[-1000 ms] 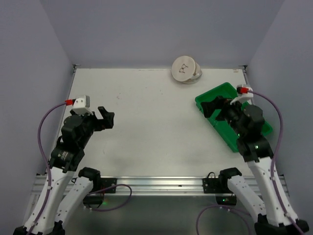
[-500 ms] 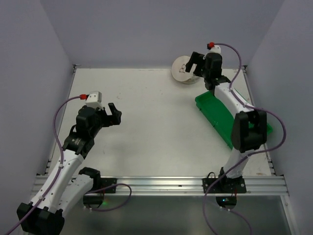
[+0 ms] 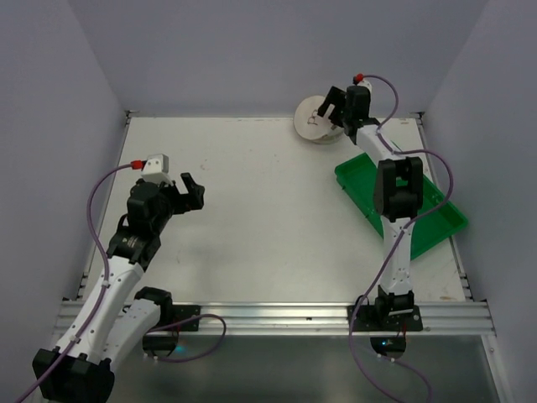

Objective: Unzip the laundry bag and remove the bra

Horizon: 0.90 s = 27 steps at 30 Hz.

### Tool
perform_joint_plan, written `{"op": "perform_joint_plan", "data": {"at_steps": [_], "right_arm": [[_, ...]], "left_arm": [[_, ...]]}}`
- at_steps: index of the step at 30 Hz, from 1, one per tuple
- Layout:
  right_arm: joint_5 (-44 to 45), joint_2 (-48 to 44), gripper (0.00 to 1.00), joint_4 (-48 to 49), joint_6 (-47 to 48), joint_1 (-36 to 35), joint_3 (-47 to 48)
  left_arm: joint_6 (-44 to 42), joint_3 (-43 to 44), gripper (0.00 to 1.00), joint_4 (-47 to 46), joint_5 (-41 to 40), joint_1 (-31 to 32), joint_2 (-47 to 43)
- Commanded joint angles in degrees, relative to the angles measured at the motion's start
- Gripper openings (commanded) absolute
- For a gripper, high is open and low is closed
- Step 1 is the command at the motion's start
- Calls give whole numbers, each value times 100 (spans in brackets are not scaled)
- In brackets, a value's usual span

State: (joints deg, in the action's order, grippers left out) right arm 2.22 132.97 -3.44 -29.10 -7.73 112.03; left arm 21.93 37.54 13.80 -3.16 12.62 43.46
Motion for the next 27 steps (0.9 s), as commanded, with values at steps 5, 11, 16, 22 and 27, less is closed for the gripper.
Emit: {"op": "perform_joint_plan", "data": {"at_steps": [5, 11, 16, 22, 27], "right_arm": [[-1380, 195, 55, 106, -517, 96, 540], [-1601, -419, 2, 456, -509, 52, -64], [-1602, -1825, 0, 836, -693, -167, -1085], [-1042, -4001, 0, 1547, -1491, -807, -3360], [-416, -5455, 0, 2207, -2195, -1608, -5390]], "left_arm": [[-23, -98, 100, -282, 8, -58, -22], [-14, -89, 100, -212, 34, -58, -75], [13, -80, 100, -106, 122, -58, -110], [197, -19, 100, 70, 517, -41, -294], [373, 139, 100, 658, 720, -41, -294]]}}
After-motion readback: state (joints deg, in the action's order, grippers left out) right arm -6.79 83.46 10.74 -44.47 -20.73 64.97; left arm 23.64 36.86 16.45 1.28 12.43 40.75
